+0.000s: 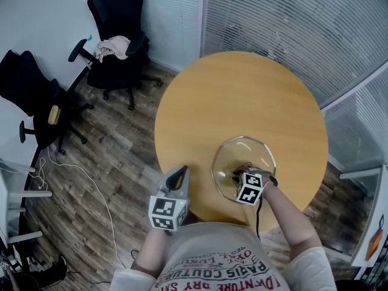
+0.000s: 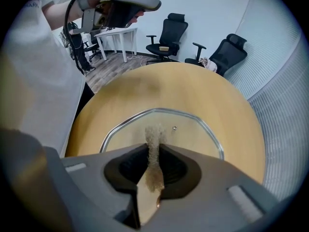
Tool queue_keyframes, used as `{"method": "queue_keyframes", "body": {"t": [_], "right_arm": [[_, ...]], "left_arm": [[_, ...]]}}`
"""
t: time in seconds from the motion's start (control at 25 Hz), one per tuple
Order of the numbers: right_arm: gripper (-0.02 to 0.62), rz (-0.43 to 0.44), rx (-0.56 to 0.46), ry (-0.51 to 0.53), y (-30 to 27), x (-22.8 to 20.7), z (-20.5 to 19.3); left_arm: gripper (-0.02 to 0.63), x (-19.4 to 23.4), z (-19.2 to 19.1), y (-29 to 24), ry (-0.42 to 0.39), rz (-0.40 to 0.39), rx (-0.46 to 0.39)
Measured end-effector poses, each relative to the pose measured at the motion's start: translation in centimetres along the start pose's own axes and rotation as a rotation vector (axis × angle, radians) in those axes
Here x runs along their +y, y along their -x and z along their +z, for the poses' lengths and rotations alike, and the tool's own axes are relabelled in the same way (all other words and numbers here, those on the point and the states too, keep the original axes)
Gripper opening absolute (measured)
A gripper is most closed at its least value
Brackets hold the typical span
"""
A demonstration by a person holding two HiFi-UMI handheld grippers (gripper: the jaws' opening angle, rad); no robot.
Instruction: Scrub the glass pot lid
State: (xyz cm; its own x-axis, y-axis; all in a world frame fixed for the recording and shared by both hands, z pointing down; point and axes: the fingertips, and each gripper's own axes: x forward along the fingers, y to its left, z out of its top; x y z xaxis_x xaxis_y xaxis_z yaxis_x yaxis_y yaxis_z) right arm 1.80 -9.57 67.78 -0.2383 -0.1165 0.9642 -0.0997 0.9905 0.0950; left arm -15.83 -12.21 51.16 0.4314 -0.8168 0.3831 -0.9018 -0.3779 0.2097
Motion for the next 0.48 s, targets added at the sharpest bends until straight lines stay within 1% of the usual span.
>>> {"method": "queue_keyframes", "body": {"t": [0.12, 0.28, 0.48], "right_arm": [[0.064, 0.027, -0.011, -0.02, 0.3, 1.0, -0.6], [0.064, 0.063, -0.022, -0.019, 0.7, 2.4, -1.3], [0.064, 0.139, -0.032, -0.037, 1.3, 4.4, -2.4]], "left_arm": [[0.008, -0.2, -0.2, 0.2, 0.024, -0.01, 0.003], [0.008, -0.6, -0.7, -0.1, 0.028, -0.021, 0.015], [0.008, -1.9, -1.1, -1.2, 0.034, -0.042, 0.027]]}}
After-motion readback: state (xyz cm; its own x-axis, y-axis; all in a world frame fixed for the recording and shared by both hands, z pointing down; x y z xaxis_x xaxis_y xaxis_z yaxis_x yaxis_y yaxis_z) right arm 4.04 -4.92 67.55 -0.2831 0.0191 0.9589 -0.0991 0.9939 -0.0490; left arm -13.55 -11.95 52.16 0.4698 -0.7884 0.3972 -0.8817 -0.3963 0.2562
